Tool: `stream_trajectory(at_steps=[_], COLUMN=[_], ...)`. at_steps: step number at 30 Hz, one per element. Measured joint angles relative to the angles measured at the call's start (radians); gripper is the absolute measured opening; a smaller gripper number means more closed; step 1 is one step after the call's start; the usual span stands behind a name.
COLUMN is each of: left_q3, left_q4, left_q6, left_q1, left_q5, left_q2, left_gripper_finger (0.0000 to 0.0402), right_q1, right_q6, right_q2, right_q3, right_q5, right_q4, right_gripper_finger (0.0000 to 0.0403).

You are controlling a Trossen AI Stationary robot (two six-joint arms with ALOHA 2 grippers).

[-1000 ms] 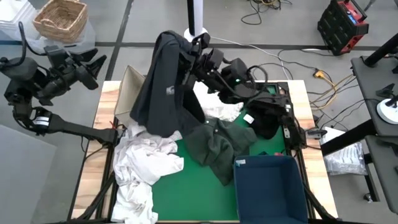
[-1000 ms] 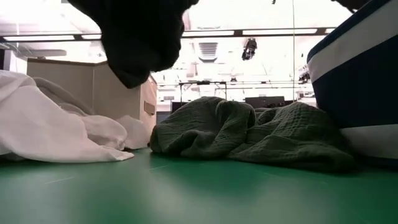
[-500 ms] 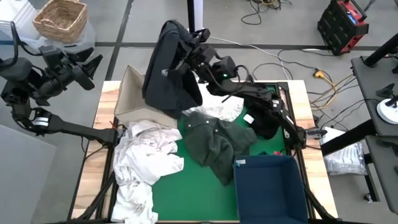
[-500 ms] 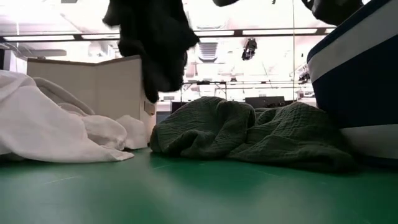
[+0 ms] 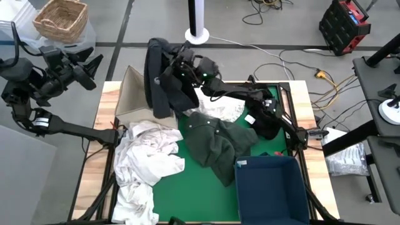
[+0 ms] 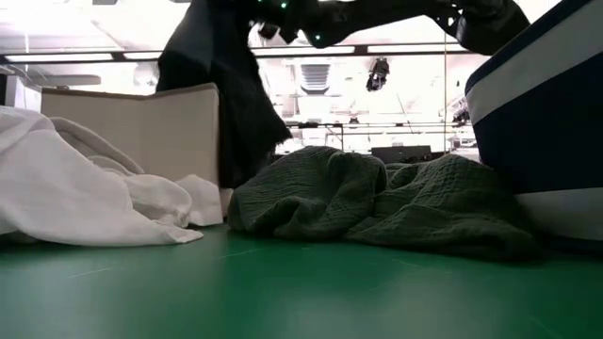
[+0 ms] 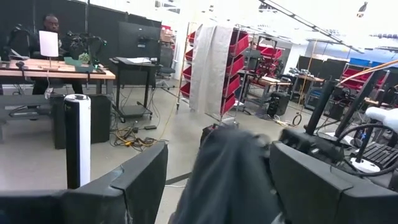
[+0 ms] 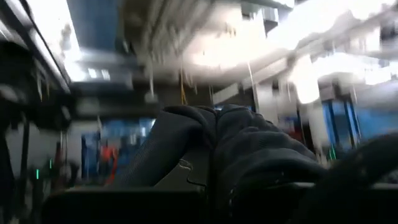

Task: Sort clothes
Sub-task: Put the black cloth into the white bin

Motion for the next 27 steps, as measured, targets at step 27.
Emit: stream_trajectory(at_steps=[27], left_q3=[-0.001], left_q4=[0.0], left_q6=[0.04], left_q1=[0.0], left_q5=[-0.026], left_q2=[0.002], left_gripper_finger=[0.0258], right_q1=[0.009], right_q6=[0.408], right_q2=[0.073], right_q3=[0.0], right_q5=[-0.057], right_q4=[-0.674], right_gripper_finger=[0.0116])
